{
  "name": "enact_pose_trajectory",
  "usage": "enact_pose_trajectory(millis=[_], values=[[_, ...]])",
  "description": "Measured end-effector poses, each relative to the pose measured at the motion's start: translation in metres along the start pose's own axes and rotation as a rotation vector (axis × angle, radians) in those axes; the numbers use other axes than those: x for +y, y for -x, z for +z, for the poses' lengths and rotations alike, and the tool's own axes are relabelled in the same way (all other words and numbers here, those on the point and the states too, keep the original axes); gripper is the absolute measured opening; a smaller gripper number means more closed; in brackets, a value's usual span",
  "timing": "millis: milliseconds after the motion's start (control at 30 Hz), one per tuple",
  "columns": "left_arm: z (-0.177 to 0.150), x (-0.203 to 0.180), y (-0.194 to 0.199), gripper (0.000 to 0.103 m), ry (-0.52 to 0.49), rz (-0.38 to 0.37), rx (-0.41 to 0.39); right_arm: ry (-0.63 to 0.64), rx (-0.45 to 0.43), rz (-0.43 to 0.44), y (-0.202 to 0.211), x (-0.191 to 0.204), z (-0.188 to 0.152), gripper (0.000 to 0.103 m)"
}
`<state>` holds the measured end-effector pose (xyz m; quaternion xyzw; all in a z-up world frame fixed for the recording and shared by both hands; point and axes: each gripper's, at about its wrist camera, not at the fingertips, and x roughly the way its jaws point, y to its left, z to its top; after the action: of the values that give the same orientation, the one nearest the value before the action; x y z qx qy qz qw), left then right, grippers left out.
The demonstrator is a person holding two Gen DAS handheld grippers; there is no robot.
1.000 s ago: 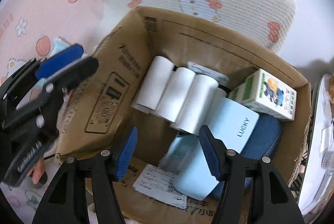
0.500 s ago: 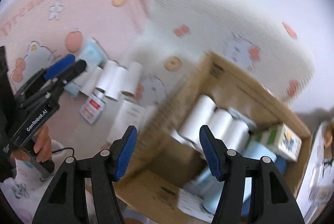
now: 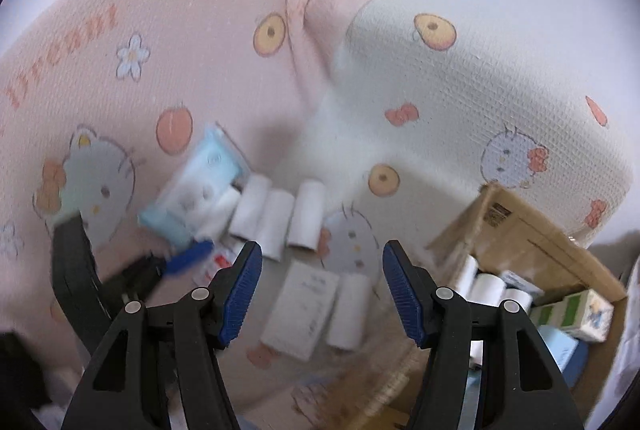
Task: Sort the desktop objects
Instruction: 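Move both grippers back over the pile of tubes on the mat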
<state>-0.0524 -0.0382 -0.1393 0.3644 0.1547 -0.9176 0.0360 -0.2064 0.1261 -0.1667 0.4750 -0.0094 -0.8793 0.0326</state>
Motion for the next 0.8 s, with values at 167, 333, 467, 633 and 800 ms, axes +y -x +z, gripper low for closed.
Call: enact_pose_trajectory(millis=[167,333,467,633,800], values=[[-0.013,0.041,0.007,0.055,0.128,-0.027,-0.02,-0.006,-0.069,-0.238,-0.02,0.021,-0.019,0.06],[-0.019,0.075,0.002,0.055,0.303,-0.148,0.003,0.197,0.002,-0.38,-0.059,0.062,-0.054,0.06],[-0.024,0.074,-0.007,0.055,0.294,-0.211,0.052,0.308,0.124,-0.378,-0.087,0.078,-0.07,0.06],[-0.025,0.079,-0.025,0.055,0.352,-0.331,0.123,0.279,0.167,-0.404,-0.094,0.068,-0.078,0.06],[-0.017,0.071,-0.062,0.055,0.357,-0.448,0.246,0.244,0.196,-0.427,-0.102,0.067,-0.074,0.06]])
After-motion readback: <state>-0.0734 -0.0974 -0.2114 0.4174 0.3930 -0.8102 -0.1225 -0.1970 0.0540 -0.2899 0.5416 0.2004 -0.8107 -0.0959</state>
